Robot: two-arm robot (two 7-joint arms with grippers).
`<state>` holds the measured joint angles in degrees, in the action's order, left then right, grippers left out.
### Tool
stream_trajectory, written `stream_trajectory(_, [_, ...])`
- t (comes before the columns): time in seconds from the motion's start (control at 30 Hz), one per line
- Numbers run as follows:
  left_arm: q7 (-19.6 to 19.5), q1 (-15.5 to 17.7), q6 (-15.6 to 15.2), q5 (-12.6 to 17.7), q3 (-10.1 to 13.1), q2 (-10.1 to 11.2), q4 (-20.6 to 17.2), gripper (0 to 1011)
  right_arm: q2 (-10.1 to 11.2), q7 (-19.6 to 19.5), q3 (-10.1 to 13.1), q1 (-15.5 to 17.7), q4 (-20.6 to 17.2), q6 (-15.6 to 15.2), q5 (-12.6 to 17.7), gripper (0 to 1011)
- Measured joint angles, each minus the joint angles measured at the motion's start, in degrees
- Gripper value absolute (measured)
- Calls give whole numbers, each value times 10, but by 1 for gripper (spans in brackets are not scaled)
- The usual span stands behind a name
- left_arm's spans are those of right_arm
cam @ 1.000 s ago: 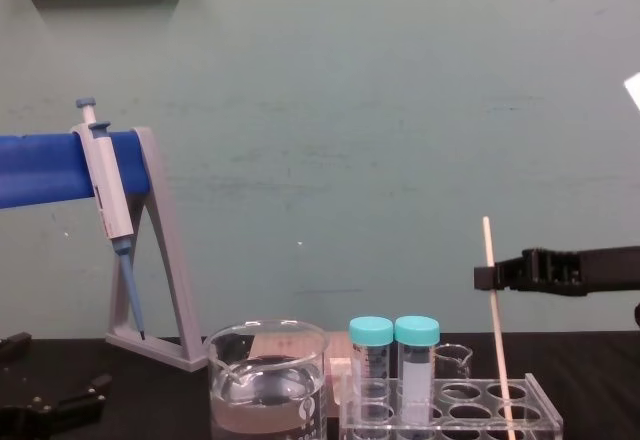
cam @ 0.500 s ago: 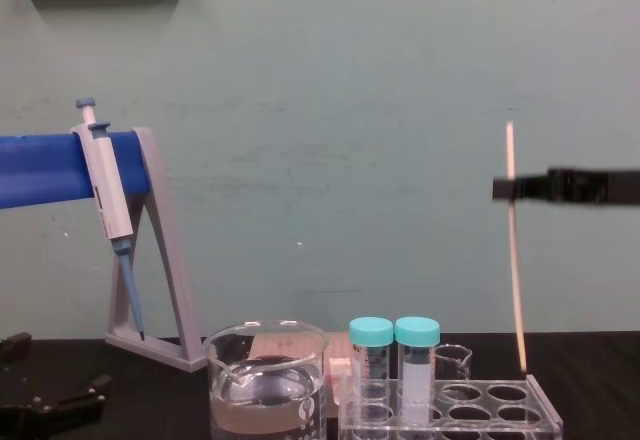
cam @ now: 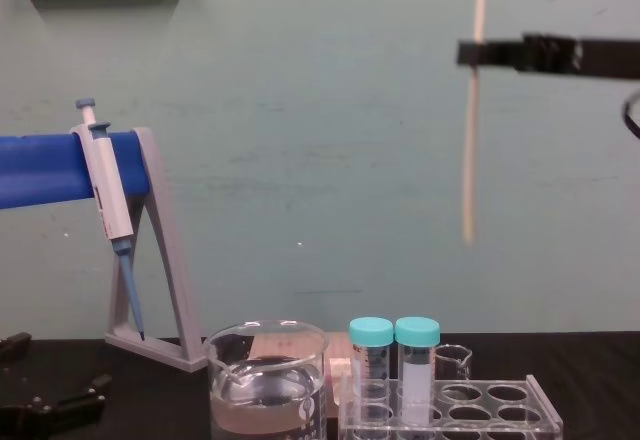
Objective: Hold the thermometer with one hand and immerse one end into the beaker, then reinsert it into the test tube rack.
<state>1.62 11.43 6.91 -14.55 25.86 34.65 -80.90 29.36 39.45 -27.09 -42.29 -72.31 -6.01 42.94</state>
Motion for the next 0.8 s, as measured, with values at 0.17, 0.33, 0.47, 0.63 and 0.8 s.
stream_trajectory(0.17, [0,0,0,0,0,0,0,1004,-26,13,-9,-28,14,11,0,53])
stream_trajectory(0.33, [0,0,0,0,0,0,0,1004,-59,30,-26,-54,39,16,5,53])
stream_trajectory(0.47, [0,0,0,0,0,0,0,1004,-85,46,-45,-67,60,21,6,53])
stream_trajectory(0.63, [0,0,0,0,0,0,0,1004,-107,65,-64,-74,79,24,8,53])
stream_trajectory(0.8, [0,0,0,0,0,0,0,1004,-128,80,-89,-77,111,35,-3,53])
